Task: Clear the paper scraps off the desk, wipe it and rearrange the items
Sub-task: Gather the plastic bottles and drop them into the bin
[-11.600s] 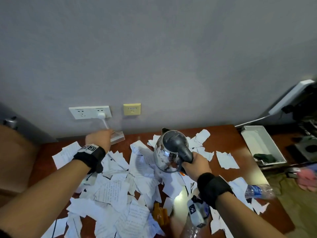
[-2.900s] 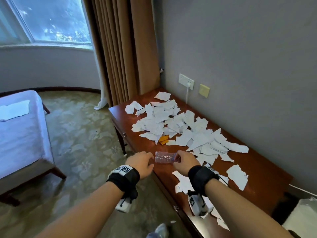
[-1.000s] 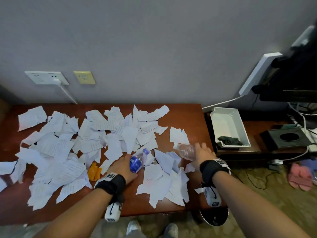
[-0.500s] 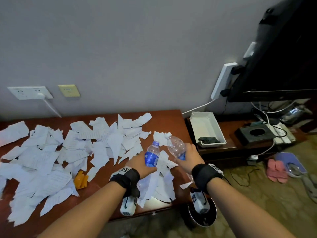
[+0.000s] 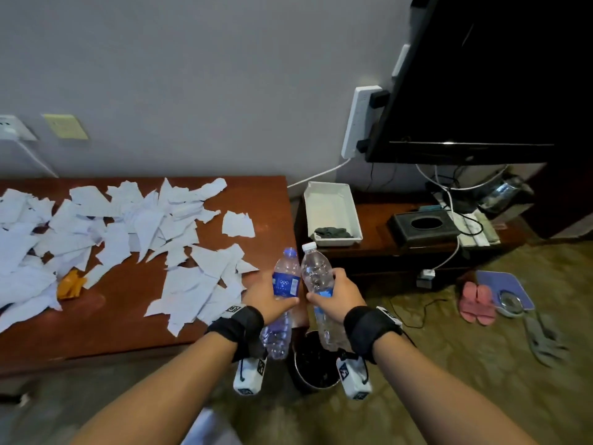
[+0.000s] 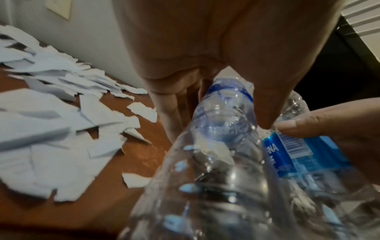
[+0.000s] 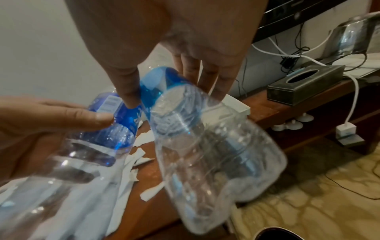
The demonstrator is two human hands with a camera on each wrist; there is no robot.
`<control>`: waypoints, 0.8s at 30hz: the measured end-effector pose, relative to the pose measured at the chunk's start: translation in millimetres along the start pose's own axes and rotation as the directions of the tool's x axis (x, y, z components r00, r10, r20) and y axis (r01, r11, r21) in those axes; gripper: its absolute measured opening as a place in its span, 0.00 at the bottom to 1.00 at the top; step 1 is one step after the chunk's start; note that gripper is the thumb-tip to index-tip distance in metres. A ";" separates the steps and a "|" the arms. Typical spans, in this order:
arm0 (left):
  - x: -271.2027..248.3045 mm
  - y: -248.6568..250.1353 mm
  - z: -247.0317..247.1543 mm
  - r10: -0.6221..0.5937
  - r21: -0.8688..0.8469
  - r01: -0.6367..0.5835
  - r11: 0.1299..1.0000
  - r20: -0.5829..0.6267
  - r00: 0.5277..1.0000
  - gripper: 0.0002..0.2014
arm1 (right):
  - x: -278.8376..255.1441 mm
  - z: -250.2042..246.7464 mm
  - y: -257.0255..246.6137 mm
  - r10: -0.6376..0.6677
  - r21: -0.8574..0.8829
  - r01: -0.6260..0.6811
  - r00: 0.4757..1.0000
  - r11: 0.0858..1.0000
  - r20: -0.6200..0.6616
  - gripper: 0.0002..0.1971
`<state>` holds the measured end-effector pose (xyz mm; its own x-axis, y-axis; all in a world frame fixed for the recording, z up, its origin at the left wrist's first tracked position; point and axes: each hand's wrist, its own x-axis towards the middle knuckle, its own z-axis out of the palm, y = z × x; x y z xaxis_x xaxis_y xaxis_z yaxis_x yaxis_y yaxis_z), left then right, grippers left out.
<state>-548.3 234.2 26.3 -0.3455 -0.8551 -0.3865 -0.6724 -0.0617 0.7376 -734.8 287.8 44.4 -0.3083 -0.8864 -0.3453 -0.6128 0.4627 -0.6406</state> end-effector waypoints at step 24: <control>96.7 72.2 202.6 -0.048 -0.055 0.069 0.996 0.317 0.947 0.40 | 77.4 -79.6 200.7 0.380 0.051 -0.401 0.897 0.915 0.226 0.40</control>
<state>-762.9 251.4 -69.9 -0.5027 -0.6435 -0.5773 -0.6579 -0.1484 0.7383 -939.6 310.9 -56.3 -0.3451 -0.6157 -0.7083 -0.4003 0.7792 -0.4823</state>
